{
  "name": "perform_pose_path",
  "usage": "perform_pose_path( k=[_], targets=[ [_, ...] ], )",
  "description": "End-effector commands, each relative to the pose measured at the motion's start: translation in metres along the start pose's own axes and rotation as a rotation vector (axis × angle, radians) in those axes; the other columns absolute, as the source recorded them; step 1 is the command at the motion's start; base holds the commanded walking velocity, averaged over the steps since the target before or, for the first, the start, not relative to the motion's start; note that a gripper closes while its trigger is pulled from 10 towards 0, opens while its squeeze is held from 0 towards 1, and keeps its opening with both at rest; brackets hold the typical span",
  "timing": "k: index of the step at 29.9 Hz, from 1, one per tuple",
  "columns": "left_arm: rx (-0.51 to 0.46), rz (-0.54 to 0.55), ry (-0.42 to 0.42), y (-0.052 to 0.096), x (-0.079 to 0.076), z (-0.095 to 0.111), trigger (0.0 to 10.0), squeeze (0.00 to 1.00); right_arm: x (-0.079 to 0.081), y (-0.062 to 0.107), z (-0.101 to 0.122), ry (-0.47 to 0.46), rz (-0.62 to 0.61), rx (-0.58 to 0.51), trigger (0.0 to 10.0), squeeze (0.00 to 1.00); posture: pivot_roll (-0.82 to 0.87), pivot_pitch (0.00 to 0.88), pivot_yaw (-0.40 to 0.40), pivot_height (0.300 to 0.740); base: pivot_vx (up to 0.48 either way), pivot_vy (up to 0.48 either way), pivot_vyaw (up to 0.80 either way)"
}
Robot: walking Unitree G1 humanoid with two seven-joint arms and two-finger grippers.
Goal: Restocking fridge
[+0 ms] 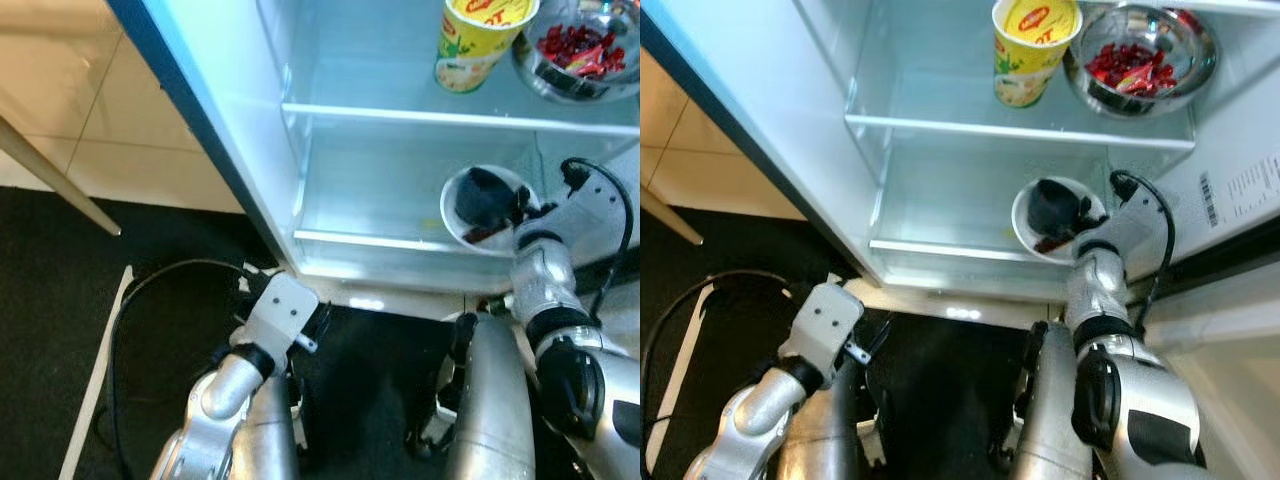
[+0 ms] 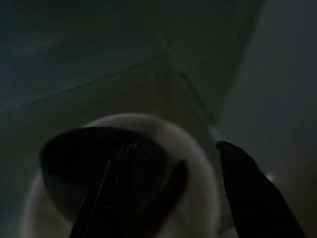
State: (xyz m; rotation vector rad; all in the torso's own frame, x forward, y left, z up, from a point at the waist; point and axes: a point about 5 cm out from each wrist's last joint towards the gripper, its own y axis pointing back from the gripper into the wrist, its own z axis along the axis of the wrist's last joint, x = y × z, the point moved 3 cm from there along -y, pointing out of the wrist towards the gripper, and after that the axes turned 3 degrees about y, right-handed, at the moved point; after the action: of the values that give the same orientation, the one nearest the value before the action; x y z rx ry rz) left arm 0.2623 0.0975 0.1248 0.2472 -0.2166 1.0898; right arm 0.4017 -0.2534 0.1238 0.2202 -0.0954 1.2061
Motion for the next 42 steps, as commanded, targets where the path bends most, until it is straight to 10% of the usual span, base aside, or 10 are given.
perform_pose_path(
  k=[1, 9, 16, 20, 28, 42],
  targets=[
    [0.025, -0.022, 0.023, -0.002, -0.010, -0.010, 10.0, 0.00, -0.014, 0.004, -0.008, 0.086, -0.017, -0.005, 10.0, 0.00, 0.17, 0.375, -0.005, 0.516, 0.000, 0.000, 0.00],
    [0.002, -0.022, 0.020, -0.016, -0.007, -0.008, 10.0, 0.00, -0.025, 0.008, 0.011, 0.233, 0.049, -0.141, 10.0, 0.00, 0.12, 0.338, -0.019, 0.516, 0.000, 0.000, 0.00],
    [-0.003, -0.035, -0.017, -0.020, -0.007, -0.013, 10.0, 0.00, -0.008, 0.029, -0.027, 0.406, 0.370, -0.030, 10.0, 0.00, 0.09, 0.317, -0.029, 0.516, 0.000, 0.000, 0.00],
    [0.019, -0.165, 0.106, -0.029, -0.015, -0.016, 10.0, 0.00, 0.009, 0.060, -0.047, 0.487, 0.638, 0.023, 10.0, 0.00, 0.06, 0.307, -0.030, 0.516, 0.000, 0.000, 0.00],
    [0.091, -0.340, 0.131, -0.027, -0.017, -0.030, 10.0, 0.00, 0.032, 0.099, -0.063, 0.500, 0.890, 0.095, 10.0, 0.00, 0.06, 0.306, -0.020, 0.516, 0.000, 0.000, 0.00],
    [0.077, -0.332, 0.115, -0.028, -0.005, -0.026, 10.0, 0.00, 0.086, 0.099, -0.126, 0.620, 0.842, 0.281, 10.0, 0.00, 0.11, 0.321, 0.001, 0.516, 0.000, 0.000, 0.00]
  ],
)
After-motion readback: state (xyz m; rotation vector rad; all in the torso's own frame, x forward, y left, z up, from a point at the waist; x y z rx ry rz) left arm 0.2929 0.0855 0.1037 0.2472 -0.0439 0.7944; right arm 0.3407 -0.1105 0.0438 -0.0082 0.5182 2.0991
